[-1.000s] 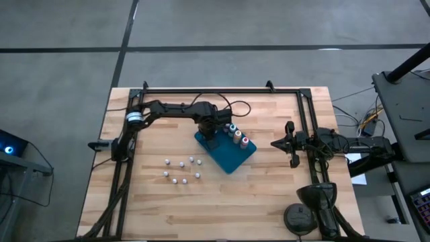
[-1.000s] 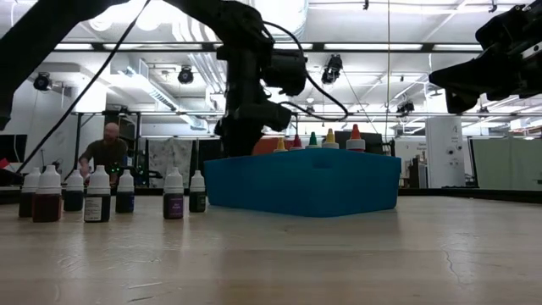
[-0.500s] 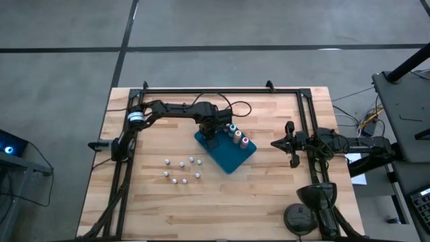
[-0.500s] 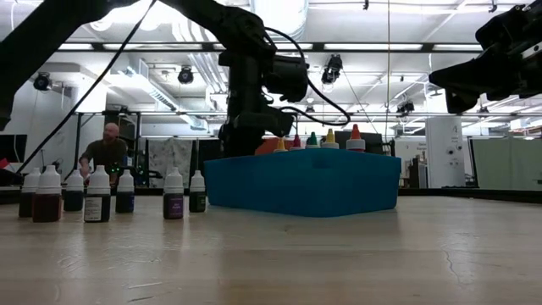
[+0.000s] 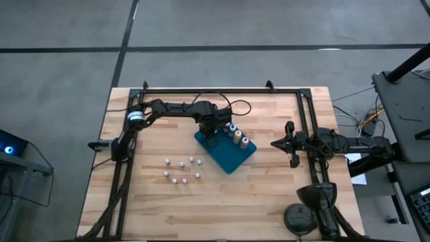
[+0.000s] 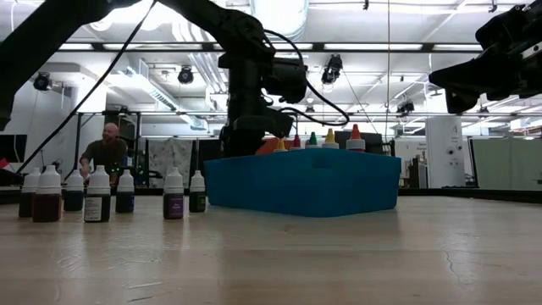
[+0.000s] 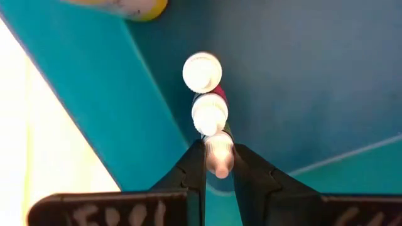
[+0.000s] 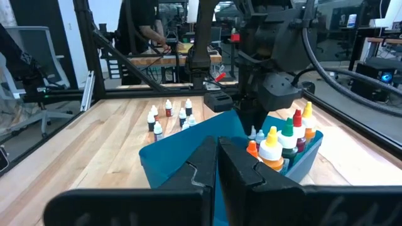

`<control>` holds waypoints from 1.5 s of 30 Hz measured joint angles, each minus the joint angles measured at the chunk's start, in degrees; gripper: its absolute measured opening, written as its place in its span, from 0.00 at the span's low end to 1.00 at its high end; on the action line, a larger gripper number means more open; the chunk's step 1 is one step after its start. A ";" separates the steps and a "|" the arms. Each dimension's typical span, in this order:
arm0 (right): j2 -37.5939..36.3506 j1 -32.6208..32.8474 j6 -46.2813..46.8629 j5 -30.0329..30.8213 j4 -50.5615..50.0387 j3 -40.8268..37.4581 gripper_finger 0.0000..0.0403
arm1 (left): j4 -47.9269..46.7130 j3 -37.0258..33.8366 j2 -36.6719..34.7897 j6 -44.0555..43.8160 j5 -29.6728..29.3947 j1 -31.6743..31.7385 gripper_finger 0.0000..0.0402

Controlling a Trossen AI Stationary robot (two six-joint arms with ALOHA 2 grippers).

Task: Pick & Place food coloring
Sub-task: Put the green food coloring bottle into the blue bin

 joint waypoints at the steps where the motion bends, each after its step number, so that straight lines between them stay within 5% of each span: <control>1: 0.00 0.00 -0.10 0.00 0.01 0.00 0.02 | -0.07 -0.12 0.00 -0.01 0.00 0.02 0.08; 15: 0.02 0.00 -0.09 0.00 0.01 0.00 0.02 | 0.28 -0.15 -0.02 -0.13 0.20 0.00 0.09; 27: 0.02 0.00 -0.01 0.00 0.01 0.00 0.02 | -0.09 -0.11 -0.02 -0.24 0.42 0.00 0.23; 45: 0.04 0.00 -0.08 -0.01 -0.01 0.01 0.02 | -7.38 7.22 -0.88 -1.54 1.61 -0.95 0.23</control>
